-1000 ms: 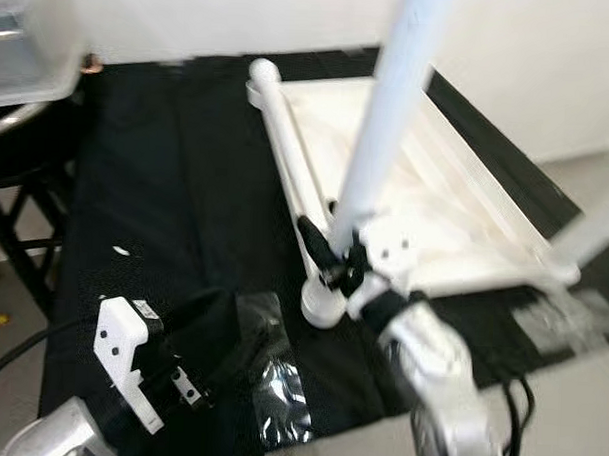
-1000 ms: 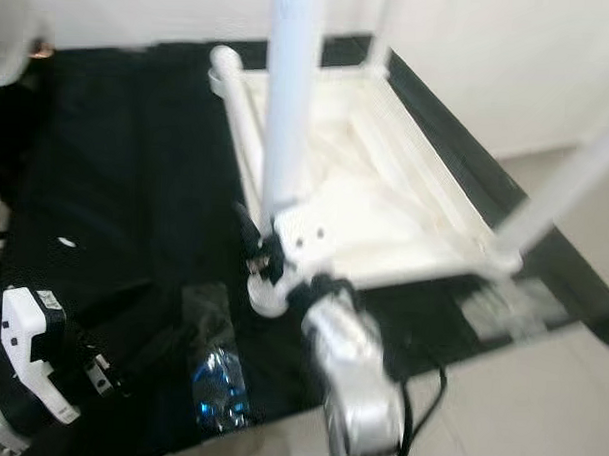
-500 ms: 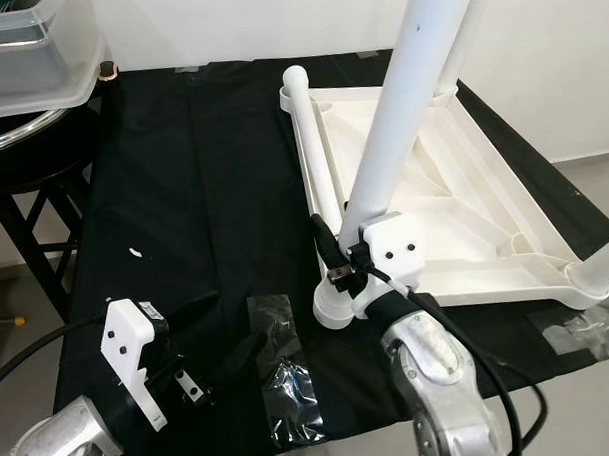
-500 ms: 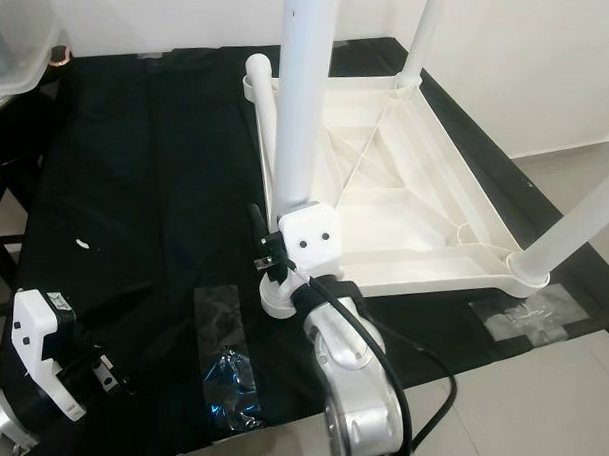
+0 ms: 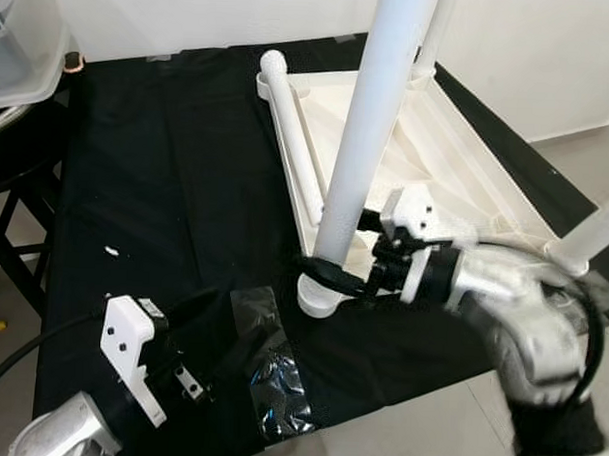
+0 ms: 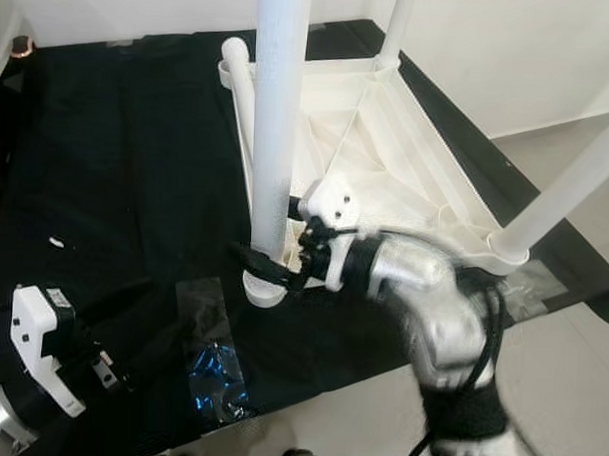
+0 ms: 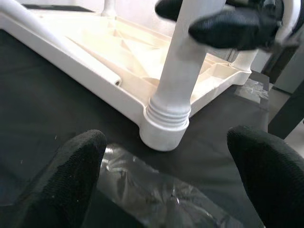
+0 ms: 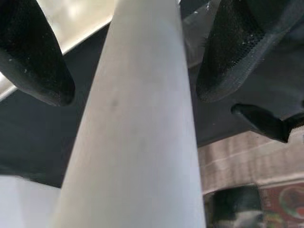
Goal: Building children table
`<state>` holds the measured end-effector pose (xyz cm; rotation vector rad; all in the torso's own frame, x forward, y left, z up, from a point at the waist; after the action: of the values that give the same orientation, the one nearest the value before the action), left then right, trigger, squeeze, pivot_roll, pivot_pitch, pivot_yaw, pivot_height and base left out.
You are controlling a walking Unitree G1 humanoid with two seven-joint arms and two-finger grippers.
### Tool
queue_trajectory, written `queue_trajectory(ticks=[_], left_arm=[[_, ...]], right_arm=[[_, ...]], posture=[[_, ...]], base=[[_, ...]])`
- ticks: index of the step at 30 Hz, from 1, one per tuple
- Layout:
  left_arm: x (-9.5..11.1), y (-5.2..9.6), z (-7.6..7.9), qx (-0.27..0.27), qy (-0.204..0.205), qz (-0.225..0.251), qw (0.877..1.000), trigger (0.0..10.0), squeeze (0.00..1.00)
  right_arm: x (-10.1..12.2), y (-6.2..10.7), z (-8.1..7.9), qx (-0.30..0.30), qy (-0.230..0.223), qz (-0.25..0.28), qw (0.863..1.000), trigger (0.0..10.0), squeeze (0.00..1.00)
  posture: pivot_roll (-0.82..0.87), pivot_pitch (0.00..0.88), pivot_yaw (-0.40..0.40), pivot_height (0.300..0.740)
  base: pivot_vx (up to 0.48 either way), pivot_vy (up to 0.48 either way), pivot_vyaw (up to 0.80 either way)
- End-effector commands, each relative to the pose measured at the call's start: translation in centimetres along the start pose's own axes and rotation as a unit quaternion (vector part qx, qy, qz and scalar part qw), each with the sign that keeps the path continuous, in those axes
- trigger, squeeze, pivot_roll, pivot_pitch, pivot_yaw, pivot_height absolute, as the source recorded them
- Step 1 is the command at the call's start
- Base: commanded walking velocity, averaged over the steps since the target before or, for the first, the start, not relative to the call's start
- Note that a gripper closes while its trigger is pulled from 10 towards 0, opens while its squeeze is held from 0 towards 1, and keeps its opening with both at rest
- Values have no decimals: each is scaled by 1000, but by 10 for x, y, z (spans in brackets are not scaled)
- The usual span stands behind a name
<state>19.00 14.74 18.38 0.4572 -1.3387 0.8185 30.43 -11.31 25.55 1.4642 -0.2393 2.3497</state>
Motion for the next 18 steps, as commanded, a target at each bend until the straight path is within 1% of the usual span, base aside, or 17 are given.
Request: queue_trajectory(ticks=[1, 3, 4, 5, 6, 7, 8, 9, 10, 18], left_arm=[[1, 3, 3, 3, -2, -5, 1000, 10000, 0], [2, 7, 2, 14, -6, -7, 1000, 10000, 0], [2, 7, 2, 14, -6, -7, 1000, 10000, 0], [3, 9, 2, 18, -8, -8, 1000, 10000, 0], [4, 11, 1, 24, -10, -8, 1000, 10000, 0], [5, 12, 1, 27, -11, -7, 1000, 10000, 0], [5, 13, 0, 30, -13, -8, 999, 10000, 0], [5, 14, 0, 32, -13, -8, 999, 10000, 0], [6, 15, 0, 34, -14, -9, 999, 10000, 0], [5, 17, 0, 39, -14, -10, 999, 10000, 0]], right_arm=[[2, -2, 6, 27, 6, 15, 999, 10000, 0], [10, -7, 27, 43, 18, 32, 998, 10000, 0], [10, -7, 27, 43, 18, 32, 998, 10000, 0], [13, -8, 33, 50, 20, 38, 998, 10000, 0], [15, -9, 36, 66, 25, 40, 997, 5059, 0], [16, -9, 37, 77, 28, 39, 996, 5059, 0], [17, -9, 37, 92, 32, 37, 995, 2157, 0], [17, -9, 38, 105, 34, 37, 993, 2157, 0], [18, -9, 38, 119, 36, 38, 991, 0, 0], [20, -4, 41, 178, 33, 40, 983, 0, 0]], posture=[[66, 255, -57, 740], [85, 265, -62, 740], [85, 265, -62, 740], [91, 268, -63, 740], [96, 272, -64, 740], [98, 273, -64, 740], [105, 277, -65, 740], [106, 278, -65, 740], [109, 280, -66, 740], [103, 281, -67, 740]], base=[[0, 0, 0], [0, 0, 0], [0, 0, 0], [0, 0, 0], [0, 0, 0], [0, 0, 0], [0, 0, 0], [0, 0, 0], [0, 0, 0], [0, 0, 0]])
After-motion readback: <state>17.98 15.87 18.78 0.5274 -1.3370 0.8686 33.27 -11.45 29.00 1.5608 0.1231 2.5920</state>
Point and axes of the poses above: a point about 5 cm out from each wrist's last joint towards the gripper, its own y axis pointing back from the gripper into the wrist, its own x axis along the axis of the wrist's last joint, z = x × y, the point moved 2 cm from there along -y, pointing out of the wrist towards the gripper, and after that the axes turned 11 degrees about y, right-handed, at the moved point
